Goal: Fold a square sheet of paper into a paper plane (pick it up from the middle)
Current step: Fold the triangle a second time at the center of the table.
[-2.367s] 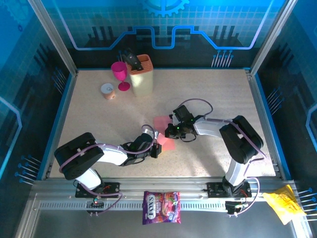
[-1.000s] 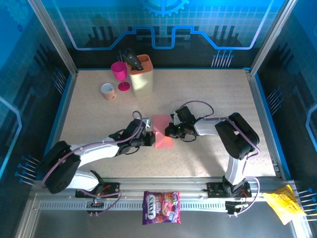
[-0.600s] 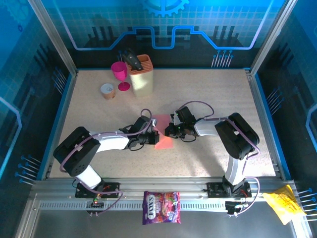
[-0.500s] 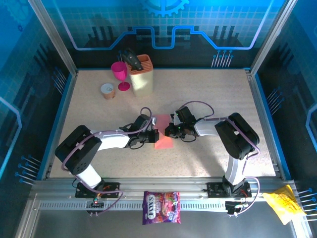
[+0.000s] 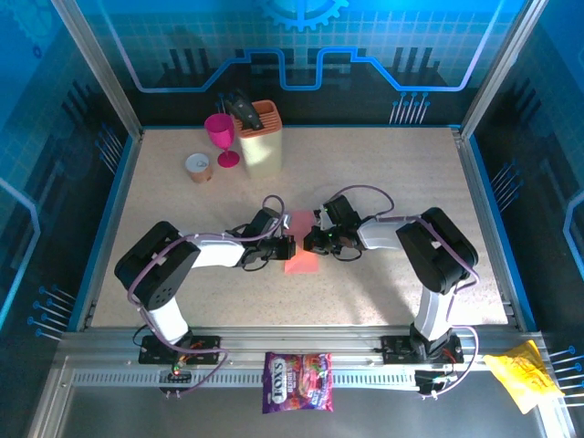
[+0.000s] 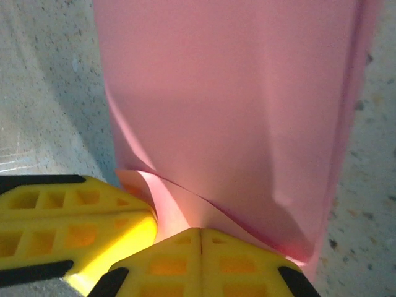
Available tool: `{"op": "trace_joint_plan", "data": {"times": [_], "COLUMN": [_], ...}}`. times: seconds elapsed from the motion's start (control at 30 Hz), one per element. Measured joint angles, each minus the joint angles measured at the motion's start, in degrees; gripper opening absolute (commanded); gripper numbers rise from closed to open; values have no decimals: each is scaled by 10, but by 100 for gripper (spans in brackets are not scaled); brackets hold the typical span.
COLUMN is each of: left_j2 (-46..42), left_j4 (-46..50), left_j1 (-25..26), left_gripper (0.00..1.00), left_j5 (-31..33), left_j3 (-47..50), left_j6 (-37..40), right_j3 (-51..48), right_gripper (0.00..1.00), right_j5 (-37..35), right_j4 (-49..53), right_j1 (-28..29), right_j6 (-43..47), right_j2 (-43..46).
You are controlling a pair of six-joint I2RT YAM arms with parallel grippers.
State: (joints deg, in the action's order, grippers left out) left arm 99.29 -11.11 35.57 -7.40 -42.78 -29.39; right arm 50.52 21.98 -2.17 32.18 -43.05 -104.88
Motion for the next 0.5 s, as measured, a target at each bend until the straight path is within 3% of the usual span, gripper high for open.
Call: {"op": "trace_joint_plan", "data": {"times": [0.1, 0.17, 0.33, 0.5], "left_j2": [0, 0, 0, 0], "left_j4": [-17, -28, -52, -68], "left_j1": [-2, -3, -5, -8], "left_gripper": [0, 0, 0, 0], "left_j5": [-2, -3, -7, -13], "left_j3": [9, 14, 26, 34], "left_j6": [0, 0, 0, 0], "right_j3": [-2, -3, -37, -94], "right_gripper": [27, 35, 39, 38], "right_j5": [-4, -8, -28, -42], "right_j4": [54, 81, 95, 95], "right_j1": [0, 0, 0, 0], "right_j6": [16, 25, 30, 14], "right_j2": [35, 73, 160, 163]}}
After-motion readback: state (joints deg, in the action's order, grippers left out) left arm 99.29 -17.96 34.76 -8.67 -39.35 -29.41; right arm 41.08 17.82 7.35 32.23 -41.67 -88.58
